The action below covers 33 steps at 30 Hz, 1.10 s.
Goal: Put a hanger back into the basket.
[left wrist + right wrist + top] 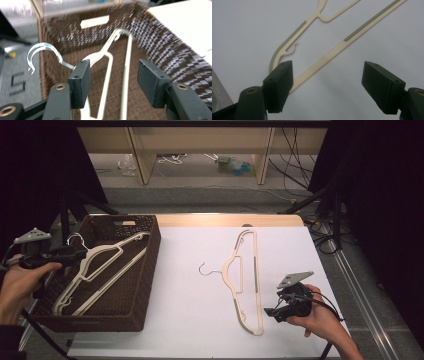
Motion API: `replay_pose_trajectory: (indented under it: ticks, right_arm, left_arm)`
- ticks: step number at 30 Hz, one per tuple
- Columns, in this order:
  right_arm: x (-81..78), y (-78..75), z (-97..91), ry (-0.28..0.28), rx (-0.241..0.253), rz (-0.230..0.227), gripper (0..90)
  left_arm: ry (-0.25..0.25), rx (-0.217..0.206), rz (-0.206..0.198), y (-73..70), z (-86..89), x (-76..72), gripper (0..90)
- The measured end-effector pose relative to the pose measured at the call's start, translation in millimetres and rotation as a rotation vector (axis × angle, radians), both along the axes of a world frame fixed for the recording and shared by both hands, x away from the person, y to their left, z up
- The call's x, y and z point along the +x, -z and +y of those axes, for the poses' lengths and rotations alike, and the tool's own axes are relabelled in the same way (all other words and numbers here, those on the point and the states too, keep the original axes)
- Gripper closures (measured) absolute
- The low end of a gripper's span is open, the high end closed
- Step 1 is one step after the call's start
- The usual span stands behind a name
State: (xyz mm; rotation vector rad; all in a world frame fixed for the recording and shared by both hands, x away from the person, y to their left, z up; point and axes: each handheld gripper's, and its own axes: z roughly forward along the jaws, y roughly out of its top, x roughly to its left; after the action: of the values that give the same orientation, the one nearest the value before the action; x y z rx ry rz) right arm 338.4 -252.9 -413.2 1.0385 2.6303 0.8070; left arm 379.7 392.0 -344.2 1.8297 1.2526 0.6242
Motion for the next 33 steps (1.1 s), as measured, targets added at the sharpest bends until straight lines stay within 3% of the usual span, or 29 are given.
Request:
replay_pose_trajectory:
  ticks: [2, 3, 5, 6, 8, 9, 12, 14, 16, 18, 20, 21, 24, 25, 29, 31, 33]
  right_arm:
    - [-0.5, 0.6, 1.1, 0.014, 0.008, 0.007, 26.5]
    - [-0.5, 0.7, 0.8, 0.011, 0.008, 0.011, 26.5]
    - [0.6, 1.8, 0.9, 0.008, 0.005, 0.015, 26.5]
    - [-1.3, 1.1, 3.0, 0.039, 0.002, 0.048, 26.5]
    - [0.4, 3.9, 2.9, 0.014, 0.003, 0.009, 26.5]
    - [0.1, 3.6, 3.1, 0.014, 0.009, 0.013, 26.5]
    - [1.3, 3.3, 2.0, 0.007, 0.010, 0.010, 26.5]
    - [1.7, 3.9, 1.7, 0.013, 0.011, 0.010, 26.3]
    - [2.7, 5.6, 1.5, 0.013, 0.013, 0.003, 26.0]
    - [3.2, 7.6, 1.5, 0.006, 0.009, 0.000, 26.0]
    - [1.7, 7.9, 3.1, 0.023, 0.010, 0.027, 25.9]
    - [2.9, 10.2, 2.9, 0.012, 0.011, 0.001, 25.9]
    - [1.7, 9.0, 4.1, 0.026, 0.010, 0.031, 25.8]
    - [3.3, 10.0, 3.6, 0.012, 0.011, 0.011, 25.6]
    - [3.2, 10.5, 5.2, 0.028, 0.005, 0.016, 25.6]
    - [4.1, 13.0, 5.0, 0.005, 0.013, -0.005, 25.6]
    - [4.4, 13.4, 5.6, -0.004, 0.002, 0.001, 25.6]
  left_arm:
    - [0.010, -0.010, -0.029, -4.1, -9.7, -10.8, 42.1]
    - [0.033, -0.064, -0.034, -6.4, -19.6, -18.8, 41.1]
    - [0.073, -0.128, -0.064, -10.0, -35.1, -30.3, 40.5]
    - [0.086, -0.140, -0.077, -11.1, -41.6, -34.8, 40.3]
    - [0.120, -0.104, -0.115, -13.6, -59.6, -47.2, 38.6]
    - [0.126, -0.098, -0.134, -13.7, -69.0, -53.7, 38.0]
    - [0.167, -0.116, -0.169, -12.2, -93.7, -72.8, 35.1]
    - [0.197, -0.163, -0.192, -6.7, -109.7, -84.0, 34.7]
    - [0.198, -0.237, -0.179, 2.9, -129.4, -92.6, 33.2]
    - [0.236, -0.234, -0.180, 13.0, -144.7, -96.2, 32.2]
    - [0.259, -0.190, -0.159, 22.9, -162.5, -98.8, 29.8]
    - [0.273, -0.172, -0.156, 27.6, -170.1, -99.2, 28.6]
    - [0.299, -0.168, -0.145, 40.4, -188.6, -100.3, 24.5]
    - [0.320, -0.165, -0.139, 46.2, -195.8, -100.8, 23.7]
    - [0.360, -0.173, -0.120, 65.2, -214.7, -104.7, 20.3]
    - [0.376, -0.160, -0.124, 70.8, -219.6, -105.0, 19.9]
    - [0.386, -0.149, -0.119, 72.9, -220.7, -105.4, 18.6]
